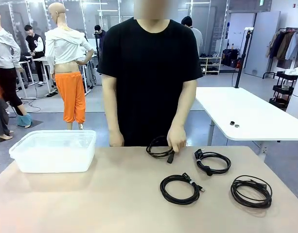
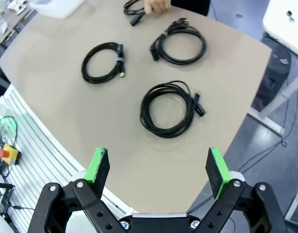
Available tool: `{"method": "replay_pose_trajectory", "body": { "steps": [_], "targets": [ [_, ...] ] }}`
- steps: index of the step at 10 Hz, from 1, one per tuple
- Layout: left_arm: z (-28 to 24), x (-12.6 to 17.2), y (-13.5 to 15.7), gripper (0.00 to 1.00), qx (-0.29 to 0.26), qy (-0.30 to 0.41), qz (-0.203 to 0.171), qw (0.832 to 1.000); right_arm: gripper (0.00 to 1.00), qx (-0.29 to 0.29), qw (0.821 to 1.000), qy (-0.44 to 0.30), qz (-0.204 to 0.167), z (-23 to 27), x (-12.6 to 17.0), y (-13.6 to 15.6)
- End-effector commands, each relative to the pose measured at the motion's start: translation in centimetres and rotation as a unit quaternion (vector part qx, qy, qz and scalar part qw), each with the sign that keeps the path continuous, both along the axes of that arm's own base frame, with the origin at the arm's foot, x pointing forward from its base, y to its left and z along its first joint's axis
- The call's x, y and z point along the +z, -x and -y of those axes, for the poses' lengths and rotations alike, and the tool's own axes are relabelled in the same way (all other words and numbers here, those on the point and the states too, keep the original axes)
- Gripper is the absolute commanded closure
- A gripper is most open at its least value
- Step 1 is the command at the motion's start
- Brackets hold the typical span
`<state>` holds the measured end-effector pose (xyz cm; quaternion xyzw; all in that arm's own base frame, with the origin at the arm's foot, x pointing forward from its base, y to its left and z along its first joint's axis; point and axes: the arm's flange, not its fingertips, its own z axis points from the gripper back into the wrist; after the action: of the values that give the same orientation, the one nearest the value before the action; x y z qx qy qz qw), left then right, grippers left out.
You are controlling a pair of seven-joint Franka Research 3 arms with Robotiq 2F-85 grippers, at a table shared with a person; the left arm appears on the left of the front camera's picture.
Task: Organize and store the cables.
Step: Place the Power Cable into the Organizing box.
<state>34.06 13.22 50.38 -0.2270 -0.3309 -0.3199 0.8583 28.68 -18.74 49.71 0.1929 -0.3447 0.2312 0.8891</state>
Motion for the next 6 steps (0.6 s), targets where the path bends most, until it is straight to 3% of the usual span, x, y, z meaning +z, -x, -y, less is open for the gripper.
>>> {"method": "replay_pose_trajectory", "body": {
  "steps": [1,6],
  "targets": [
    [-0.36,0.10,0.06,0.00,-0.002,-0.007,0.000,1.000,0.00,0.018,1.000,-0.005,-0.003,-0.69,-0.06,-0.11],
    [-0.36,0.10,0.06,0.00,-0.002,-0.007,0.000,1.000,0.00,0.018,1.000,-0.005,-0.003,-0.69,-0.06,-0.11]
  ]
}}
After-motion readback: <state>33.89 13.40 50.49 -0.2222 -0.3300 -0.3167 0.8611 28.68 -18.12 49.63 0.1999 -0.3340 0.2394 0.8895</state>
